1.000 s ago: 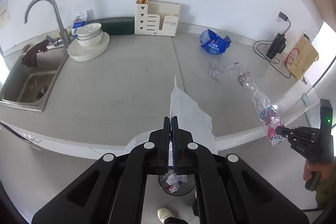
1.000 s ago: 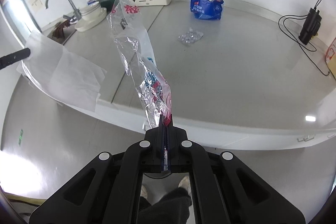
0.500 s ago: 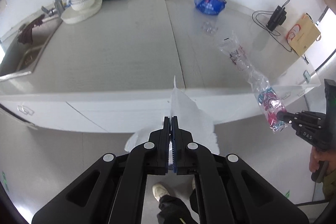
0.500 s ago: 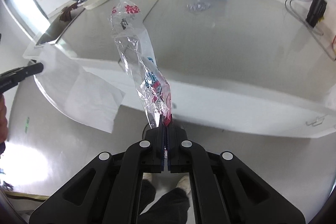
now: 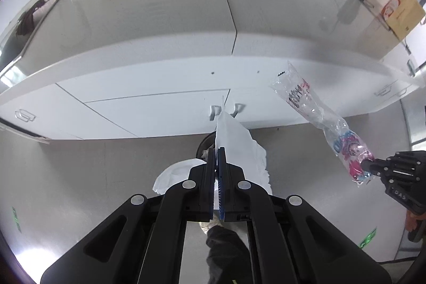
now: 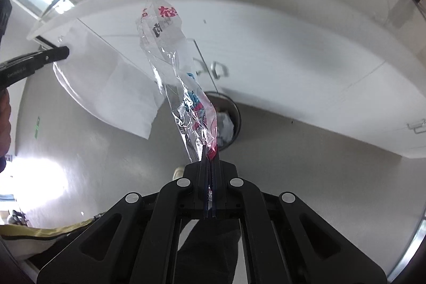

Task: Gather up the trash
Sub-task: 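Lift the white bag and clear wrapper and carry both over the trash bin, then open both grippers to release the bag and wrapper into the bin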

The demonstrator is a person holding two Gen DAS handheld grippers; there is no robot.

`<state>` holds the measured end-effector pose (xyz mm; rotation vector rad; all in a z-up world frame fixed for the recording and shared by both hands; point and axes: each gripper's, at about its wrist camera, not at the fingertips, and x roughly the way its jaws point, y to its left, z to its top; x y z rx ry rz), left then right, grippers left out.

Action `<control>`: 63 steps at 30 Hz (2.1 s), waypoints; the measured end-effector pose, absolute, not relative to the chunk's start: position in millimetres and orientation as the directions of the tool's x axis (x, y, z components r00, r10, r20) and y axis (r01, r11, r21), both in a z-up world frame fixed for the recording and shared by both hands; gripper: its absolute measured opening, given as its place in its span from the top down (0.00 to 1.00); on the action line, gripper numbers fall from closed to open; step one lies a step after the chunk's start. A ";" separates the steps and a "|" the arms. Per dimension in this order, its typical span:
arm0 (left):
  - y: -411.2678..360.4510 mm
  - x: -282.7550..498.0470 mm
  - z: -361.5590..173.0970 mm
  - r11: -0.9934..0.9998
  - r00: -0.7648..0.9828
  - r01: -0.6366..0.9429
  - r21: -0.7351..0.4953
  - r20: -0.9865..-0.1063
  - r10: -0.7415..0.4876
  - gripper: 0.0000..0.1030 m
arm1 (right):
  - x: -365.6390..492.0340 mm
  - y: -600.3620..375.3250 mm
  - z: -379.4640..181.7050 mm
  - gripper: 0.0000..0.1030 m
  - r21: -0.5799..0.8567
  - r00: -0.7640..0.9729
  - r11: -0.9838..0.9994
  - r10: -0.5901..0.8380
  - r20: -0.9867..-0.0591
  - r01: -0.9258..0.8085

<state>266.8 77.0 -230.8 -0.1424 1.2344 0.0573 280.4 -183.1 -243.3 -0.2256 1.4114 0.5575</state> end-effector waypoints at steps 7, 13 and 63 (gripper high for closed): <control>69.8 275.4 -293.0 0.988 0.325 -0.141 -0.063 -0.946 -0.014 0.99 | 281.0 -184.8 -303.9 0.98 0.159 -0.009 0.867 0.175 -0.984 -0.472; 72.2 275.1 -350.4 0.981 0.319 -0.183 -0.060 -0.948 0.002 0.99 | 292.9 -182.9 -364.6 0.98 0.156 -0.069 0.884 0.140 -0.988 -0.441; 59.7 309.9 -559.9 0.986 0.276 -0.163 -0.022 -0.961 0.024 0.63 | 330.9 -125.2 -618.1 0.63 0.132 -0.269 0.925 0.034 -0.963 -0.356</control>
